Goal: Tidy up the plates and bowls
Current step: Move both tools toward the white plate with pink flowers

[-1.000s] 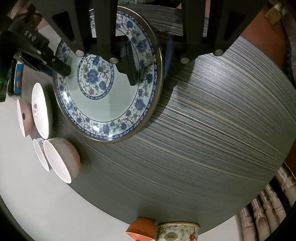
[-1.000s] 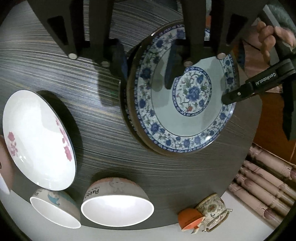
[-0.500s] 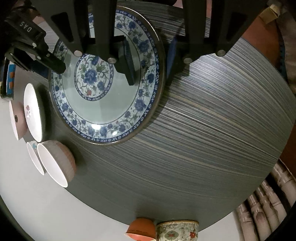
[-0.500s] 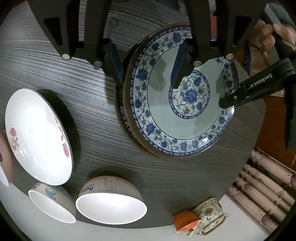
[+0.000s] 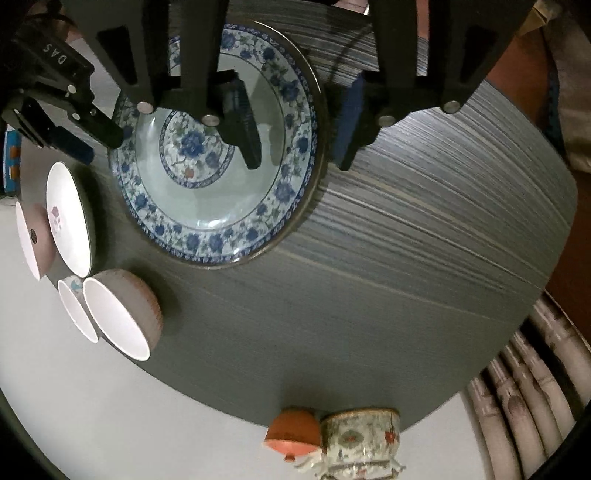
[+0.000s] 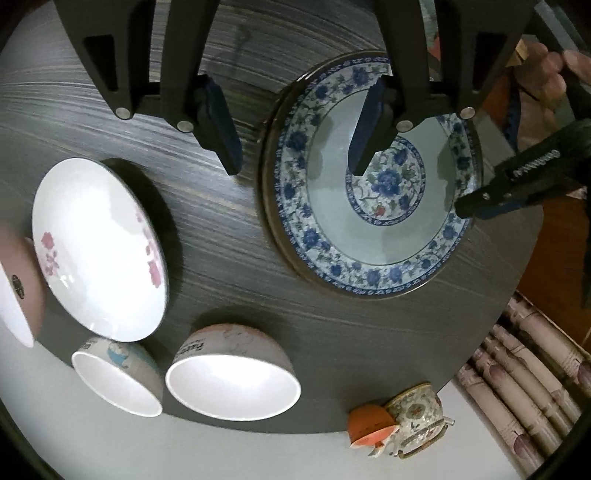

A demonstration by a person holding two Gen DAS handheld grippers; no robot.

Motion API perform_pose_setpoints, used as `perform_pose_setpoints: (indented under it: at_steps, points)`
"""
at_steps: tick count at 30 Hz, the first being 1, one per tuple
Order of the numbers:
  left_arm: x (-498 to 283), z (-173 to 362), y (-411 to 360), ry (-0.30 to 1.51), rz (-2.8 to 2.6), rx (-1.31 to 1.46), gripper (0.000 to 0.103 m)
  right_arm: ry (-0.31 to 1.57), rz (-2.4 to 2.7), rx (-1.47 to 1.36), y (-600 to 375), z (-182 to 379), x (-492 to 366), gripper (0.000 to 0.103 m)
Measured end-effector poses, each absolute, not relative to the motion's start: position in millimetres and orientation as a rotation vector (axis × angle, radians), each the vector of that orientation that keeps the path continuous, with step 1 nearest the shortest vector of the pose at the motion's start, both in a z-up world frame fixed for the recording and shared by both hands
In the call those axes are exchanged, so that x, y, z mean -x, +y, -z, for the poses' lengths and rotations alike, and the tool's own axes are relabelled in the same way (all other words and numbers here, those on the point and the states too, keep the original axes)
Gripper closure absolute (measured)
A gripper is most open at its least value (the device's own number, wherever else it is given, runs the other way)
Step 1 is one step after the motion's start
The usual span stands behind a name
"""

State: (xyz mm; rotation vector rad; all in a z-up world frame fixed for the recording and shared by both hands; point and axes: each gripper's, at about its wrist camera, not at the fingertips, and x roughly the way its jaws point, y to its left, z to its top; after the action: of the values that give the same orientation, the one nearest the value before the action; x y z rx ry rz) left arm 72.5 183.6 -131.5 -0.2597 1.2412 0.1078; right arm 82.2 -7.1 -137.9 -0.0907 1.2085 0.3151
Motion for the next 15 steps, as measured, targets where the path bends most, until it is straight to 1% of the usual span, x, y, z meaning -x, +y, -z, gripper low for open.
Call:
perform_pose_setpoints:
  at_steps: [4, 6, 11, 15]
  points:
    - [-72, 119, 167, 1.202, -0.099, 0.213, 0.048, 1.144, -0.299, 0.111, -18, 129, -76, 0.041]
    - [-69, 112, 153, 1.18, -0.076, 0.19, 0.042, 1.12, -0.297, 0.106, -25, 124, -73, 0.04]
    - [-69, 102, 116, 1.143, 0.027, 0.147, 0.038, 1.055, -0.27, 0.068, -52, 115, -68, 0.04]
    - [-70, 99, 74, 1.12, 0.113, 0.123, 0.038, 1.003, -0.227, 0.056, -77, 109, -63, 0.039]
